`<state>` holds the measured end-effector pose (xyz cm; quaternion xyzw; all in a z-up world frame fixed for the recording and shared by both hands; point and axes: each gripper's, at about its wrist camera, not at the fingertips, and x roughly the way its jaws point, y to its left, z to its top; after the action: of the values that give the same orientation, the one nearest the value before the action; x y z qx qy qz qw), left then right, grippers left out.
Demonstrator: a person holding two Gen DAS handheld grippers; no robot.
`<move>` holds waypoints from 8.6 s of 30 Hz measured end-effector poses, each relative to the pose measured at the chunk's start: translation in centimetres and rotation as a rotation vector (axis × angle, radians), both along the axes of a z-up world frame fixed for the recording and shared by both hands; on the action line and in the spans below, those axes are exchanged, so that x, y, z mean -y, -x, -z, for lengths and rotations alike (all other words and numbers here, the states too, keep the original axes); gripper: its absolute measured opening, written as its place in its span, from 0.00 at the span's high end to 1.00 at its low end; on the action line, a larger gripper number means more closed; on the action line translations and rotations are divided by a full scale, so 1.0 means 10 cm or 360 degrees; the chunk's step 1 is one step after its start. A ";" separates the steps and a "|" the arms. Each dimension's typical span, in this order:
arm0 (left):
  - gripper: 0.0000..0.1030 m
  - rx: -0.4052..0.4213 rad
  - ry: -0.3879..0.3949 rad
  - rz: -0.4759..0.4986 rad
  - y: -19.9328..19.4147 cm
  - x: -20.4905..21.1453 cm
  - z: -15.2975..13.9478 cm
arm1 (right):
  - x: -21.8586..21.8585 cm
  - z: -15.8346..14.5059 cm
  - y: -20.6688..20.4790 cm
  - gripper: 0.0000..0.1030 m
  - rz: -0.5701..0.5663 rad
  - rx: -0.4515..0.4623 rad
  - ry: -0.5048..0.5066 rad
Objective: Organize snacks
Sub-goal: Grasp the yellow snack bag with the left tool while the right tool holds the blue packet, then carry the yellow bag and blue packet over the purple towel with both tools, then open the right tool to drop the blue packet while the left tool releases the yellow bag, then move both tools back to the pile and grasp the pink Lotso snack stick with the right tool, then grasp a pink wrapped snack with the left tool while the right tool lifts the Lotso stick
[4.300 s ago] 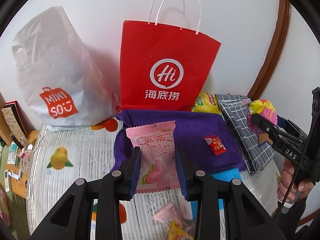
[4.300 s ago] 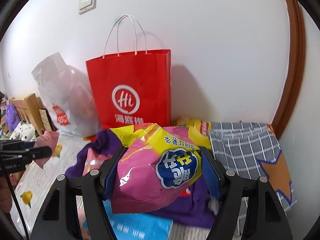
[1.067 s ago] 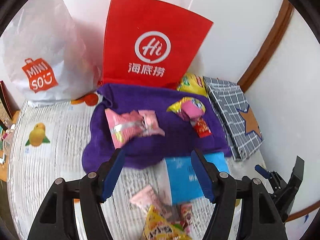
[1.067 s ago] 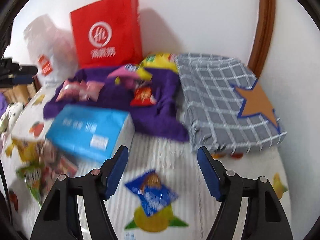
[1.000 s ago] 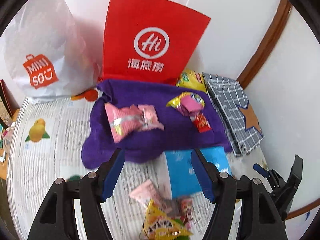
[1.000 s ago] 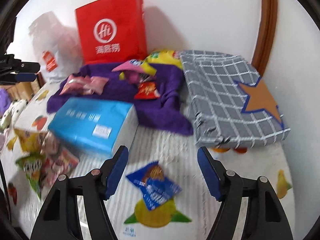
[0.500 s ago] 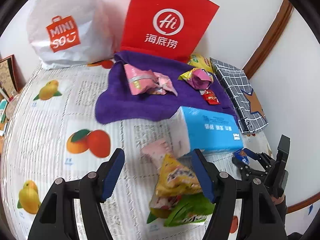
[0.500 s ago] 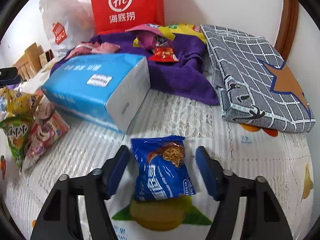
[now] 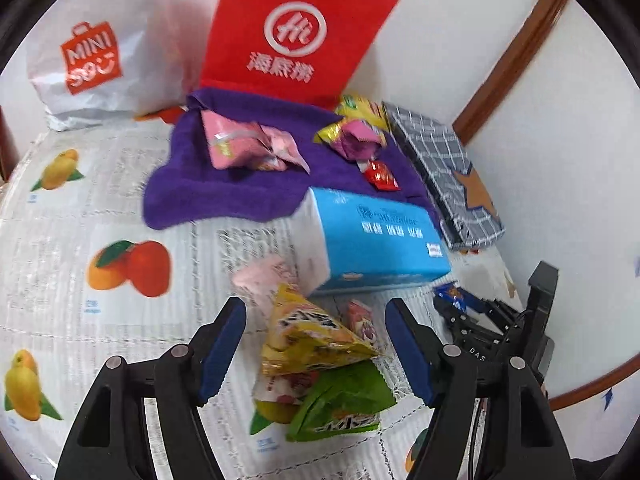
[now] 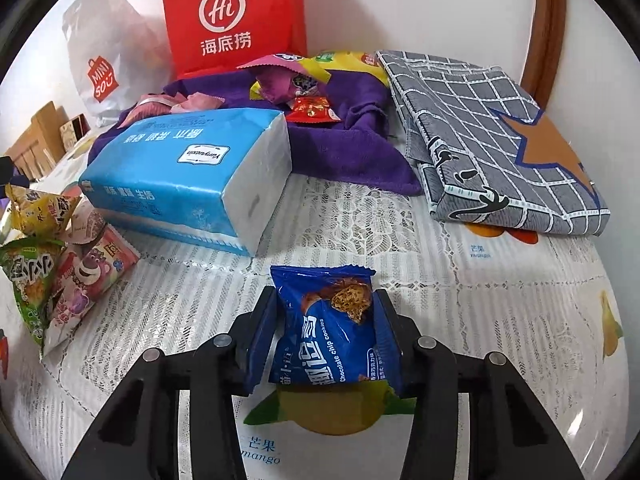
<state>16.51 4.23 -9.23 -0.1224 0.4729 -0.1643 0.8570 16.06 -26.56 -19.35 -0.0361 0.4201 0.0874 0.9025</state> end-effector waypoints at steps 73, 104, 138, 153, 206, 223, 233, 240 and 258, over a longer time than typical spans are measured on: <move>0.44 0.0154 -0.0074 0.0046 -0.35 0.19 -0.61 | -0.44 -1.51 -0.47 0.56 0.0000 0.0283 -0.0165; 0.45 0.0204 -0.0099 0.0008 -1.49 0.09 -0.54 | -0.64 -1.29 -1.70 0.57 -0.0098 0.0097 -0.0167; 0.45 -0.0076 -0.0044 0.0068 -1.95 0.12 0.08 | -0.74 -0.61 -2.10 0.55 -0.0245 -0.0236 -0.0009; 0.44 -0.0087 -0.0034 0.0060 -1.97 0.12 0.10 | -0.77 -0.55 -2.12 0.54 -0.0249 -0.0266 0.0026; 0.30 0.0166 -0.0184 -0.0104 -0.89 -0.02 -0.49 | -0.65 -1.35 -0.74 0.36 -0.0023 0.0177 -0.0033; 0.31 0.0209 -0.0317 -0.0162 -0.25 -0.17 -0.34 | -0.96 -1.13 -0.01 0.52 -0.0106 0.0099 -0.0087; 0.31 0.0167 -0.0315 -0.0218 -0.07 -0.39 -0.18 | -1.20 -0.74 0.15 0.56 -0.0177 -0.0045 -0.0119; 0.31 0.0129 -0.0301 -0.0229 0.04 -0.50 -0.06 | -1.24 -0.47 0.07 0.58 -0.0129 -0.0172 -0.0175; 0.31 0.0087 -0.0309 -0.0217 0.06 -0.50 0.07 | -1.39 -0.19 -0.02 0.73 -0.0206 -0.0263 -0.0101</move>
<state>15.89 9.25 -9.91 -0.0662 0.4536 -0.0624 0.8865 16.27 -12.62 -17.47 -0.0272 0.4868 0.1615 0.8580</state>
